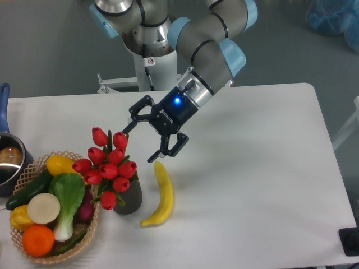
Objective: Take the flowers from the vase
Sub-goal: 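Move the open gripper toward the red tulip stems above the grey vase, then close the gripper around the tulip stems just below the blooms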
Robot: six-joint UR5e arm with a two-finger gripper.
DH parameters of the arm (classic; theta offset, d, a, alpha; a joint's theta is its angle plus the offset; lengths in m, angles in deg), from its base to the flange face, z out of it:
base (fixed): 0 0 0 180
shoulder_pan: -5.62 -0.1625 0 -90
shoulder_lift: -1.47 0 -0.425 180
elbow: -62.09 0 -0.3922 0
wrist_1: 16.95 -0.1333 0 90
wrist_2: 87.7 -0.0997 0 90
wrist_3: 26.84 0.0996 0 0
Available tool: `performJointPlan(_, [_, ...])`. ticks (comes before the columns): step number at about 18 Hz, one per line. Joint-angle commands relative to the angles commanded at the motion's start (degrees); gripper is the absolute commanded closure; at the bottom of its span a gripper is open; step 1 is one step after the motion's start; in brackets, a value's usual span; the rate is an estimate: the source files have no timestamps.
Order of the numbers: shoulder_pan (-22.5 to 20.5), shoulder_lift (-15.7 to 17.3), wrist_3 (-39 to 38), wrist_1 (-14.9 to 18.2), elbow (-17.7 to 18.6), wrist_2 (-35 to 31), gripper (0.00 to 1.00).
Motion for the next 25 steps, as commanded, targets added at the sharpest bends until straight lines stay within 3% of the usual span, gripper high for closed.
performJointPlan(25, [6.24,-10.9,0.36,-0.26,-10.02,0.26,0.0])
